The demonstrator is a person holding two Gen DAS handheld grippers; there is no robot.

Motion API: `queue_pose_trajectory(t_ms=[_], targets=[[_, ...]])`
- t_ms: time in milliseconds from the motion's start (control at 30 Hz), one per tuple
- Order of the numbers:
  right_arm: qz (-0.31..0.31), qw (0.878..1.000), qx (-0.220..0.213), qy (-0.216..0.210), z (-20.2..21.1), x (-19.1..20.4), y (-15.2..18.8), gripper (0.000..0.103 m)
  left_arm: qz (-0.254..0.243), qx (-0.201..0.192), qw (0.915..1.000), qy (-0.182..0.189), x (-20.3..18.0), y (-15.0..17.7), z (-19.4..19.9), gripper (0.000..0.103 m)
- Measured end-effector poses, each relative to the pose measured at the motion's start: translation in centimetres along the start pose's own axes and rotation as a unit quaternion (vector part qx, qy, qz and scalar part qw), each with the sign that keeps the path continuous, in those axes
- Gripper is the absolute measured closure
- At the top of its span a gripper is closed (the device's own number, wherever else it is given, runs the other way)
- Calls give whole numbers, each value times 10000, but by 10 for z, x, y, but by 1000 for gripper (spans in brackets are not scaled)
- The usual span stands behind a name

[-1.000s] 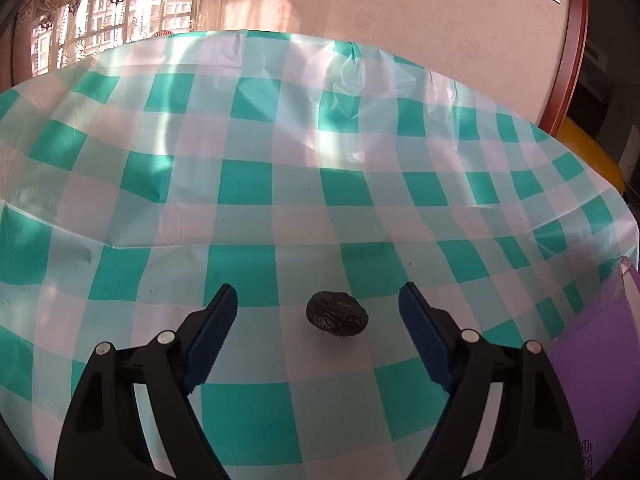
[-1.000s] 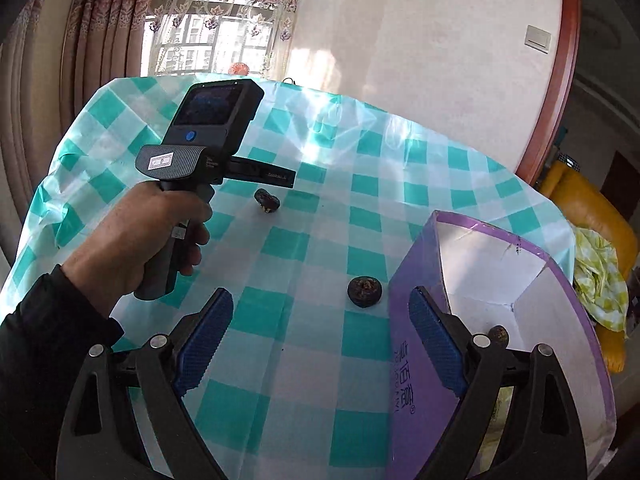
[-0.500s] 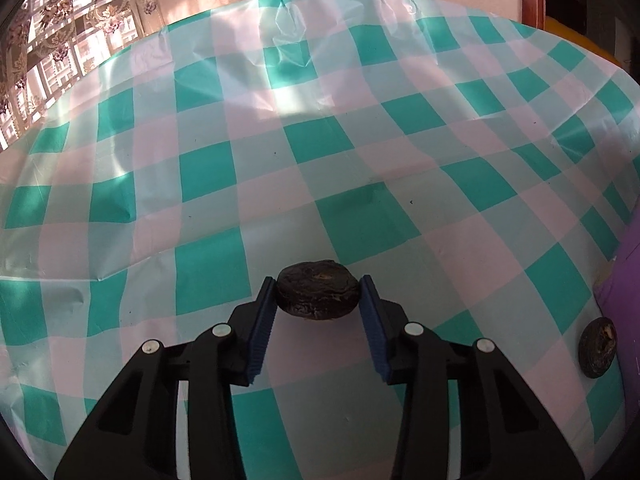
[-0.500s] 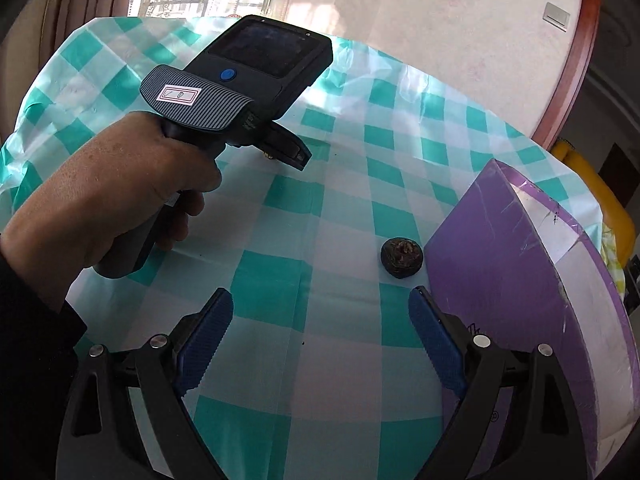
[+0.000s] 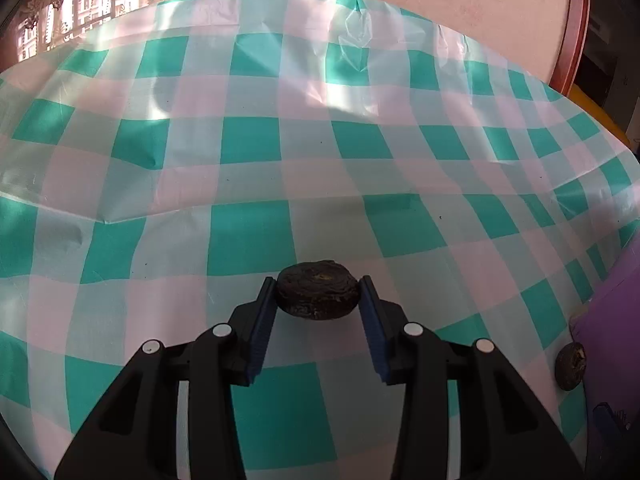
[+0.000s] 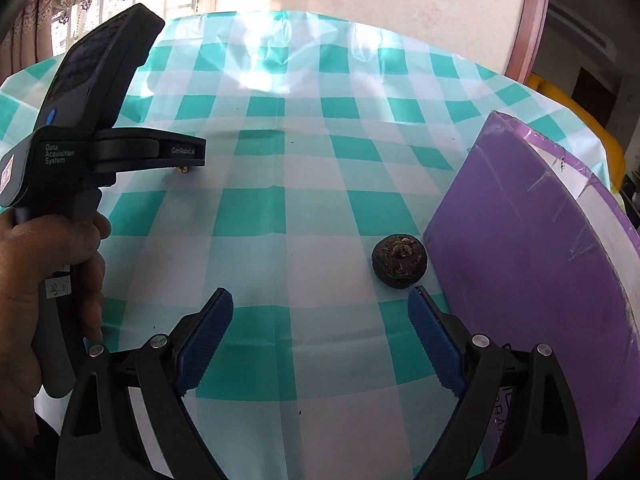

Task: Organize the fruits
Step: 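Close the left gripper on a dark fruit while the right approaches another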

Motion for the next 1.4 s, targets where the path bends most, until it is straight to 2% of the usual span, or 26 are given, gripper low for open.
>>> queue_pose_trajectory(t_ms=[167,400,733,900,1167,1267,1400], targets=[[-839,9958,246,290,-18,-16,-3,18,128,-29,9999,52,6,0,1,61],[-1300,9883,298,743,-29,-27,-8,18,188,-62,9998,89,8,1,1,61],[-1677,9820,389,775,-42,-36,-17,20,285,-131,9995,95,12,0,5,61],[-1701,9820,398,716,-48,-38,-22,20,313,-124,9994,94,13,1,4,61],[-1561,9860,375,445,-54,-40,-30,26,400,-72,9991,78,19,1,0,61],[-1458,9882,336,318,-55,-38,-32,32,425,-51,9991,57,21,2,0,61],[-1195,9923,271,155,-54,-27,-34,51,466,-41,9989,28,23,2,-1,61]])
Point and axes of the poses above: each gripper's, at about its wrist camera, not at the fingertips, and z roughly against the way its jaws point, x to its left, y to its underside, the point moved 3 cm from there along -z, roughly the way its jaws point, and after that the axes turned 10 degrees about -y, right-handed, at the moved point
